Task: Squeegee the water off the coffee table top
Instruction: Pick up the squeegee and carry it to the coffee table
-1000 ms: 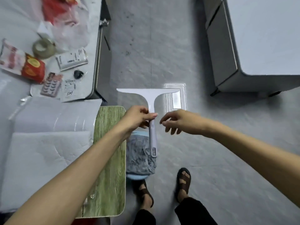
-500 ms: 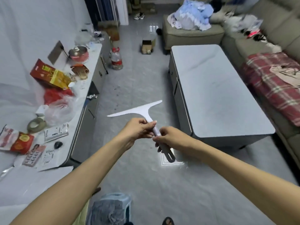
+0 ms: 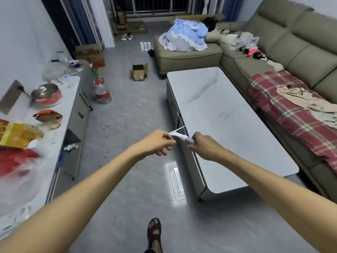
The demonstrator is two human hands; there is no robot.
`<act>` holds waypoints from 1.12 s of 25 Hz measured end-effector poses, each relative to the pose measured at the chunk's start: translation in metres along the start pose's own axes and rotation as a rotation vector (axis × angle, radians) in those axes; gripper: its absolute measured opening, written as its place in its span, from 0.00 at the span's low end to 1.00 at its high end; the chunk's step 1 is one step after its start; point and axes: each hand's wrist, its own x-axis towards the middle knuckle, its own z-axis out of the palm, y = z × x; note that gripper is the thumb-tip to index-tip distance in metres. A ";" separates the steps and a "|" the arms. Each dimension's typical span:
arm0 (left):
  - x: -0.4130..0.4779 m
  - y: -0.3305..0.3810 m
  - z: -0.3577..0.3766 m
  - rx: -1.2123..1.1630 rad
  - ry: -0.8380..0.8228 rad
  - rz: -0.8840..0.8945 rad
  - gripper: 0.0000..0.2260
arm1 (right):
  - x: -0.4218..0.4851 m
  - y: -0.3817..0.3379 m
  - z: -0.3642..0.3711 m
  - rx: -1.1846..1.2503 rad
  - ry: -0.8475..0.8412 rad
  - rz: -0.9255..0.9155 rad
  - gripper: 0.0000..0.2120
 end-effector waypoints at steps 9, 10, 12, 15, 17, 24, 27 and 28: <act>0.245 0.097 -0.101 0.640 -0.088 0.250 0.15 | 0.201 0.053 -0.113 -0.068 -0.027 0.179 0.13; 0.277 0.101 -0.107 0.715 -0.120 0.245 0.15 | 0.230 0.066 -0.119 -0.101 -0.055 0.204 0.12; 0.342 0.112 -0.120 0.813 -0.188 0.220 0.16 | 0.291 0.092 -0.135 -0.106 -0.127 0.258 0.18; 0.426 0.138 -0.148 0.838 -0.232 0.195 0.18 | 0.374 0.114 -0.171 0.011 -0.218 0.301 0.24; 0.473 0.159 -0.167 0.850 -0.232 0.220 0.18 | 0.420 0.118 -0.202 0.088 -0.210 0.306 0.25; 0.647 0.189 -0.237 0.788 -0.278 0.276 0.13 | 0.567 0.128 -0.271 0.281 -0.107 0.472 0.26; 0.732 0.181 -0.271 0.837 -0.383 0.284 0.11 | 0.630 0.126 -0.274 0.434 -0.122 0.595 0.23; 0.759 0.183 -0.287 0.838 -0.415 0.286 0.12 | 0.650 0.122 -0.279 0.465 -0.118 0.633 0.23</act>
